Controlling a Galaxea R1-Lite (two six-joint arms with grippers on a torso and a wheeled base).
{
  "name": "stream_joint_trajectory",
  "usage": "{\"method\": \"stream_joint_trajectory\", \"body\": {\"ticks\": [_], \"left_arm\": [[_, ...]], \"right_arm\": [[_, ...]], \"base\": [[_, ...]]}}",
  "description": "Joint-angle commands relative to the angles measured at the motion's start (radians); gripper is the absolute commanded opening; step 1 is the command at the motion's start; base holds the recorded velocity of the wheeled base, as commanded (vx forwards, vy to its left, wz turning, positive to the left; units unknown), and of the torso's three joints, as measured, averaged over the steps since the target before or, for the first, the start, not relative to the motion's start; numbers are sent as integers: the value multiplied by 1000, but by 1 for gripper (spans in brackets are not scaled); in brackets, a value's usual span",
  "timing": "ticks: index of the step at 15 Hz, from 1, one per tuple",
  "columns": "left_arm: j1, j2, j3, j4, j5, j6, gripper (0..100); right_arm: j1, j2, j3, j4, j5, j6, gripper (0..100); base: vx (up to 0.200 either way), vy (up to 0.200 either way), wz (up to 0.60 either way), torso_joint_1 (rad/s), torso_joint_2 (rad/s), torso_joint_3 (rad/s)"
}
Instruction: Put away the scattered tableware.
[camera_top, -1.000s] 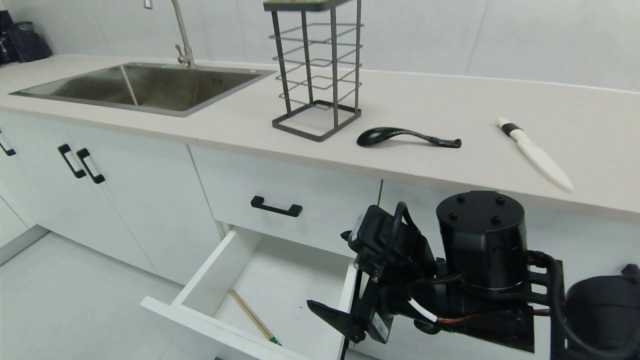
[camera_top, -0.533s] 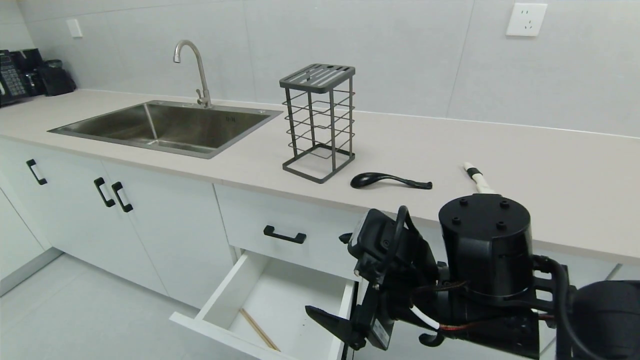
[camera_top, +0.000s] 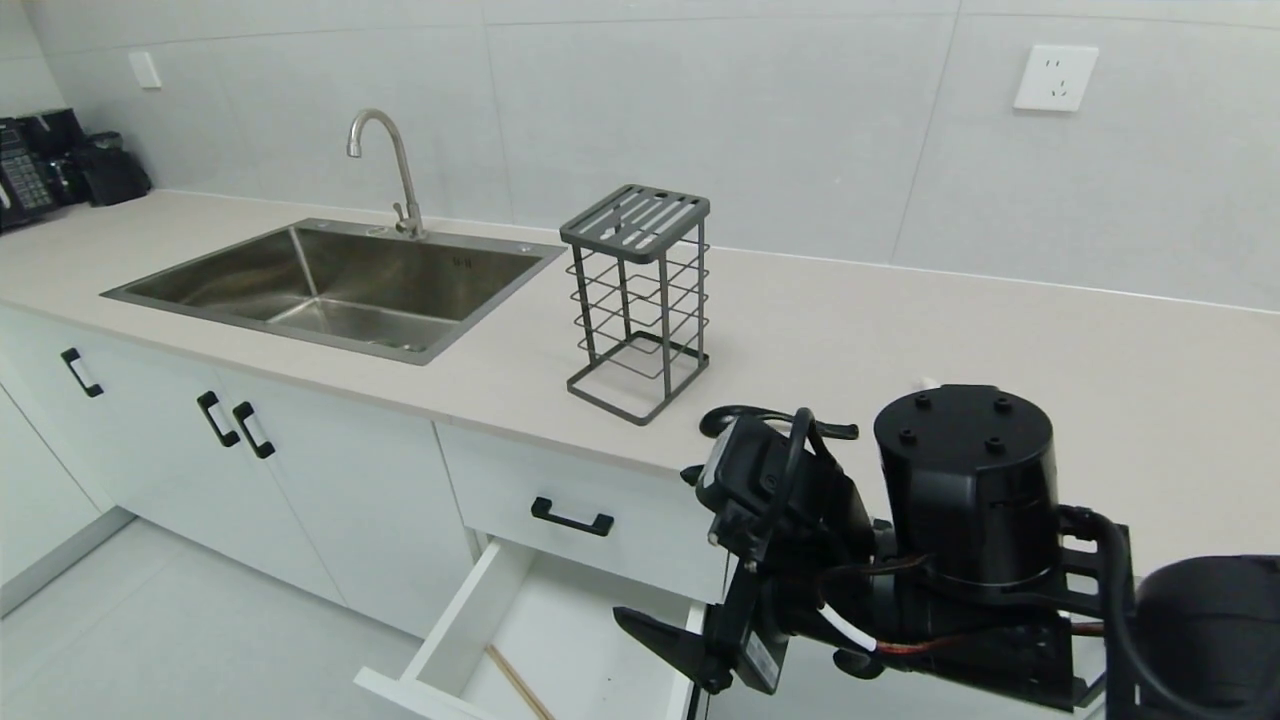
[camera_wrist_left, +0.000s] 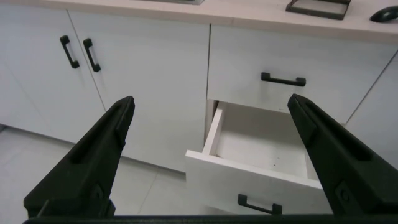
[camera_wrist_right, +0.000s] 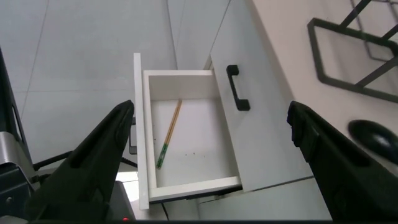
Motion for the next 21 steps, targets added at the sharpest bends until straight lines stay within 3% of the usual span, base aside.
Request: {"method": "stream_joint_trajectory", "body": {"ticks": [1,13,21], "left_arm": [[0,1,0,0,0,0,100],[-1,1,0,0,0,0,100],[-1,1,0,0,0,0,100]], "right_arm": [[-1,7,-1,0,1,-1,100],[-24,59,-26,4,7,-3,100],[-70,110,-78,110,14,-7,100]], "base": [[0,0,0,256,-500,-256],[0,0,0,280,-560,-281],[0,0,0,24,-49,-22]]}}
